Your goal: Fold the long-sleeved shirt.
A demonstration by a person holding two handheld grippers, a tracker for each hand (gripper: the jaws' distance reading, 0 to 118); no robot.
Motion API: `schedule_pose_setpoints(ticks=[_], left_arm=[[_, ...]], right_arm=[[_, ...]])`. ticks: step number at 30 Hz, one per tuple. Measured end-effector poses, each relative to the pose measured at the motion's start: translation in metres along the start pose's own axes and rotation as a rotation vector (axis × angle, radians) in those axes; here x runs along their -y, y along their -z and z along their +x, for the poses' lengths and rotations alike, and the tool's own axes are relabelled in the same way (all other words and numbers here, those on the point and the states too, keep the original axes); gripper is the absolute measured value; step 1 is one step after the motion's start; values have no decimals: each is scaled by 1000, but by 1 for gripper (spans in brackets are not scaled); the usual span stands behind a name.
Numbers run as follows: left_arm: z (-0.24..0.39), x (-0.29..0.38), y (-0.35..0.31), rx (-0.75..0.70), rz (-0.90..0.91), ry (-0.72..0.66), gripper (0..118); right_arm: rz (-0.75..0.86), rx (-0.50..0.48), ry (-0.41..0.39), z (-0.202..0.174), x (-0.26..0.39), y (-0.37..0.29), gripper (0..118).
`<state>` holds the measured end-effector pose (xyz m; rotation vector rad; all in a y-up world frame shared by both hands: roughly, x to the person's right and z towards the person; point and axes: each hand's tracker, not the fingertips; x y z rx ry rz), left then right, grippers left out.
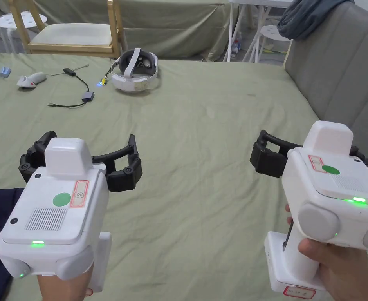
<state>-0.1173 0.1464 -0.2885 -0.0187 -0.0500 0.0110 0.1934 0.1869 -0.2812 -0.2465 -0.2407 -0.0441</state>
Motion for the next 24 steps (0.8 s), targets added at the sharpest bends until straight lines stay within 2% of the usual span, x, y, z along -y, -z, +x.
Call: schedule_pose_setpoints(ticks=[10,12,21,23,24], left_arm=[[3,0,0,12,-5,5,111],[3,1,0,12,-8,11,111],[1,2,1,3,-17,10,111],[1,2,0,4,-15,6,111],[1,2,0,5,-12,4,111]], right_arm=[[43,16,-33,-7,0,-3,118],[27,-5,-45,-6,0,-1,118],[-24,5,23,-2,5,1,118],[-25,14,4,-3,8,2,118],[-25,16,-43,-5,10,2,118]])
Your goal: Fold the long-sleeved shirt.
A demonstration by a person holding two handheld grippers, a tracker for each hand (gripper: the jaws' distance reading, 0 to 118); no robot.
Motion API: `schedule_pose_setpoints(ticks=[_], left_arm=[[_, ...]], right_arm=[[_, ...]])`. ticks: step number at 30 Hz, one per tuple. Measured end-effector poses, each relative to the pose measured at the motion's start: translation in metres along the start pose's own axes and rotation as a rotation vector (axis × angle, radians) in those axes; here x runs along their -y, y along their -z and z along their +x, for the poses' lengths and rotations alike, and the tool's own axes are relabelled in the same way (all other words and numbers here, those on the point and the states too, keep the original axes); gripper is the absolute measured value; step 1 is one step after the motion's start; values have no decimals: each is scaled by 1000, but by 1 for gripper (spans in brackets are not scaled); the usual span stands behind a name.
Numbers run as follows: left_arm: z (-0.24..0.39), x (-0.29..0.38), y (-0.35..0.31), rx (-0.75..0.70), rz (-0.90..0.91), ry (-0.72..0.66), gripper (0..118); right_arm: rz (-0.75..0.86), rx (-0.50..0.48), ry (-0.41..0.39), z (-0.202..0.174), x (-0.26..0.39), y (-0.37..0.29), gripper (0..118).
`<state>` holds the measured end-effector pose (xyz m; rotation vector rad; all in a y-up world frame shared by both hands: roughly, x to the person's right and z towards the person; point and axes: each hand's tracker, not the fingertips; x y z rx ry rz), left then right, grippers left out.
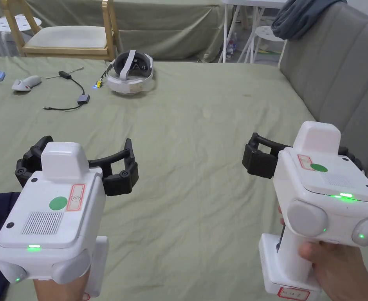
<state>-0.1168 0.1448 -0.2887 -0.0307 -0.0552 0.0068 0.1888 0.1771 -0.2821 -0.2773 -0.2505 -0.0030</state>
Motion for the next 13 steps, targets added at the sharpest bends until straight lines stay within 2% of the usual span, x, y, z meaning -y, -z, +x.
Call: schedule_pose_setpoints(ticks=[3,9,13], left_arm=[[0,1,0,3,0,1,111],[-1,3,2,5,-3,-10,111],[0,3,2,2,0,-2,111]], right_arm=[[72,7,-81,-1,5,-3,118],[206,-87,-50,6,9,-13,118],[237,-86,-95,7,10,-5,118]])
